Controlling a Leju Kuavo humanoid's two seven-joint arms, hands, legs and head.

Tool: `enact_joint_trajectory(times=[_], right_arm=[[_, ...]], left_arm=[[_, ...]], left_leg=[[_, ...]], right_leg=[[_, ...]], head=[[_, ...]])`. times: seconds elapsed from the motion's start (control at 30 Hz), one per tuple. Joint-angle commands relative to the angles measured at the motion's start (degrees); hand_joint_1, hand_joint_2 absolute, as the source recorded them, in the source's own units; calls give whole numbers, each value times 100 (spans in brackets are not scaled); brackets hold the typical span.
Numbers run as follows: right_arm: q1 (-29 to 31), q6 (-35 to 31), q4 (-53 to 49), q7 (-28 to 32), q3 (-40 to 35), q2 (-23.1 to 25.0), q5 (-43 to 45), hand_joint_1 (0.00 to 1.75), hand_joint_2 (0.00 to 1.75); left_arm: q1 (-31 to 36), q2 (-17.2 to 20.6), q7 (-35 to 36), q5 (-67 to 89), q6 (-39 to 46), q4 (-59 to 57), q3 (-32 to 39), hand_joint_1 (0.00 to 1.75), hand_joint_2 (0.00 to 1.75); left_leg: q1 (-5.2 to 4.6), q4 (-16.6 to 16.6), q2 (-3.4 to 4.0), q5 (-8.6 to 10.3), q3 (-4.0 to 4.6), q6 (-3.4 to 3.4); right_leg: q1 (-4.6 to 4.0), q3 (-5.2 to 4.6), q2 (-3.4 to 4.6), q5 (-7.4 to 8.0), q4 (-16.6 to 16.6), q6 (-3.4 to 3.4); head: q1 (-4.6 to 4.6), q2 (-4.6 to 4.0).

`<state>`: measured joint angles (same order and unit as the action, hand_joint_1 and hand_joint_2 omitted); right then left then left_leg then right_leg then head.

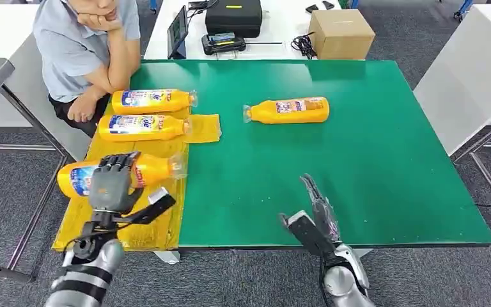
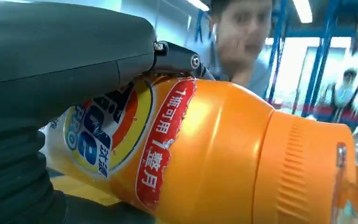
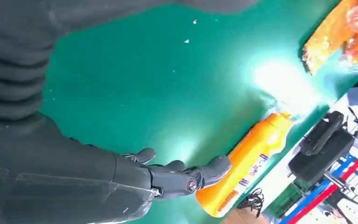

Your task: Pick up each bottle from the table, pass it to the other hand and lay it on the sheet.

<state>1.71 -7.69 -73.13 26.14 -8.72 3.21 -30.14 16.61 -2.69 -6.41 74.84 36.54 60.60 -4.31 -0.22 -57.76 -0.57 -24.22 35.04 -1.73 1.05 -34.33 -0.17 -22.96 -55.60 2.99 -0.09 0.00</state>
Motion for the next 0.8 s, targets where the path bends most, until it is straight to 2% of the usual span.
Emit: enact_joint_trajectory(times=[0.03,0.17,0.33,0.37,0.4,0.43,0.47,0.8], right_arm=[[96,69,209,65,248,42,134,0,175],[212,157,337,60,309,22,146,0,175],[226,231,407,96,352,40,146,0,175],[197,237,377,101,359,43,143,0,175],[195,244,381,101,367,45,145,0,175],[193,250,390,97,376,45,148,0,175],[204,258,410,100,387,50,149,0,175],[422,317,634,172,370,81,190,0,175]], left_arm=[[775,265,16,178,-714,-2139,-183,175,175],[1073,137,46,115,-1278,-2618,-344,175,175],[1132,-77,-301,-431,-1283,-2665,-276,175,175],[1079,-88,-306,-464,-1299,-2566,-330,145,175],[1045,-71,-282,-422,-1296,-2495,-436,86,175],[1031,-60,-251,-412,-1306,-2464,-485,86,175],[1006,-61,-221,-421,-1291,-2423,-525,0,175],[1305,55,7,-372,-1755,-2952,-699,0,175]], left_leg=[[2,6,-4,-5,-19,5],[-2,2,-5,-4,-10,5],[0,0,-17,-8,-29,12],[-5,3,-20,-4,-24,9],[-6,3,-21,-2,-20,5],[-4,3,-17,-4,-28,8],[-6,4,-18,-3,-28,6],[-8,4,-15,0,-37,1]], right_leg=[[-2,24,-5,-6,7,-7],[4,16,-8,-6,3,-7],[2,41,-9,-5,7,-15],[7,35,-12,-3,8,-11],[9,30,-10,-2,7,-8],[6,37,-8,-3,7,-11],[9,35,-8,-3,8,-9],[11,47,-2,-2,5,-7]], head=[[0,0],[0,0],[-2,0],[0,0],[0,0],[-2,0],[-2,0],[-2,0]])
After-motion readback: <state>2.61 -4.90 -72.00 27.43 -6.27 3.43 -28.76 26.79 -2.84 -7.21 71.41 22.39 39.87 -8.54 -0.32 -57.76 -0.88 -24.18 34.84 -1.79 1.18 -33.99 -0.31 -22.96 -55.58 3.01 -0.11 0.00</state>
